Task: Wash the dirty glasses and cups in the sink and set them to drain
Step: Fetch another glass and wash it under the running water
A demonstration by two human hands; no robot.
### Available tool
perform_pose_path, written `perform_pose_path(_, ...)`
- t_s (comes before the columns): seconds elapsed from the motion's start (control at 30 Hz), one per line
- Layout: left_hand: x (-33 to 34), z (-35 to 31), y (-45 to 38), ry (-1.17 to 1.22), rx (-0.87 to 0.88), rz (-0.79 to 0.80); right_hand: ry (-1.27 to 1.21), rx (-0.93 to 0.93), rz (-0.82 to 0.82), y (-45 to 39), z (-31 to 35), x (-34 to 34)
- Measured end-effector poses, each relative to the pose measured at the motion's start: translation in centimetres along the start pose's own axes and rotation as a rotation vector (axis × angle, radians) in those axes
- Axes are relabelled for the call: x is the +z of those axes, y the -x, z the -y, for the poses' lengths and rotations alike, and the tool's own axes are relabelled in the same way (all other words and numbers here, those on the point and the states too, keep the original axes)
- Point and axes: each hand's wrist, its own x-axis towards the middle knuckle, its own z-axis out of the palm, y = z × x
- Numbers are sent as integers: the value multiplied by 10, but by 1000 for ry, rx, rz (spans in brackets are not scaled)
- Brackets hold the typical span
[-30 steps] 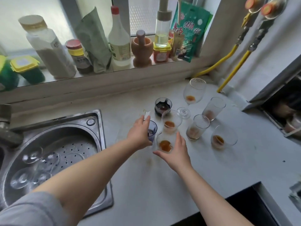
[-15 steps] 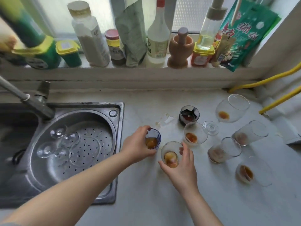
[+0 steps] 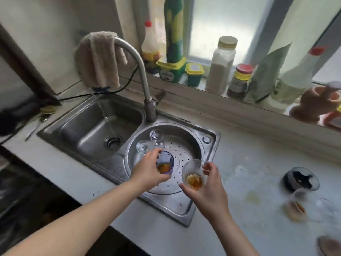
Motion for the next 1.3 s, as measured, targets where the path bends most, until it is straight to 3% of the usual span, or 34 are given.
perform_pose_path(0.2,-71,106,7,-21,-131,-73,-47,-89,68,2,86,89)
perform_pose_path(0.43,-167,225,-9,-57,-118,-64,-92,-64,48,-12,186,200)
perform_pose_path(0.63,-221,289,-39,-32,-119,-66,-63,-85,31,-47,246,254)
perform_pose_path(1.17,-255,363,-188,-130,-124,49,-45,120,92,-212,264,371)
perform_pose_path(1.3,-238,376,-226,-282,-53,72,-80,139,77,-230,258,388)
